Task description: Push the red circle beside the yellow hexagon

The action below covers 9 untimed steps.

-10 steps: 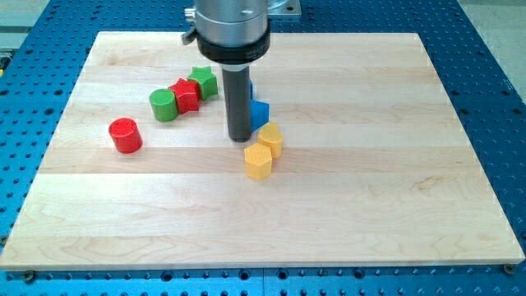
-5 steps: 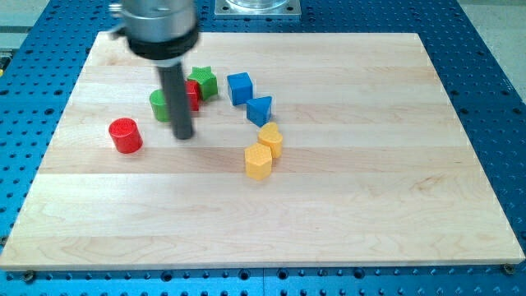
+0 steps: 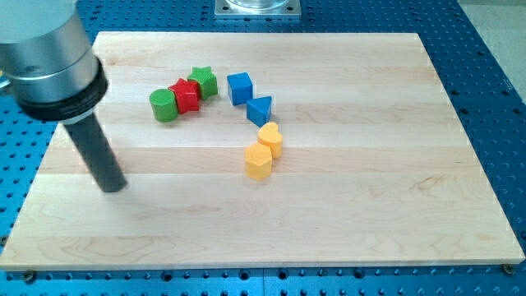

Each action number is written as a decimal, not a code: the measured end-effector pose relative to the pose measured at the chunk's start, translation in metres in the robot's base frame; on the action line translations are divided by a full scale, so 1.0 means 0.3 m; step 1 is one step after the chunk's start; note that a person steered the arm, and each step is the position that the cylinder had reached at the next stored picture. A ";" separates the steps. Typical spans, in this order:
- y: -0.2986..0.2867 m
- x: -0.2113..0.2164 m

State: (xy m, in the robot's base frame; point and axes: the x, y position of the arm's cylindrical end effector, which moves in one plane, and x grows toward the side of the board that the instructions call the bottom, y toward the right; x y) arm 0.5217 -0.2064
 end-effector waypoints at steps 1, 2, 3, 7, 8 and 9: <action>-0.097 -0.011; -0.115 -0.149; -0.115 -0.272; -0.049 -0.269; 0.051 -0.054; 0.130 0.072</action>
State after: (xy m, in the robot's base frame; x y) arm 0.5433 -0.1674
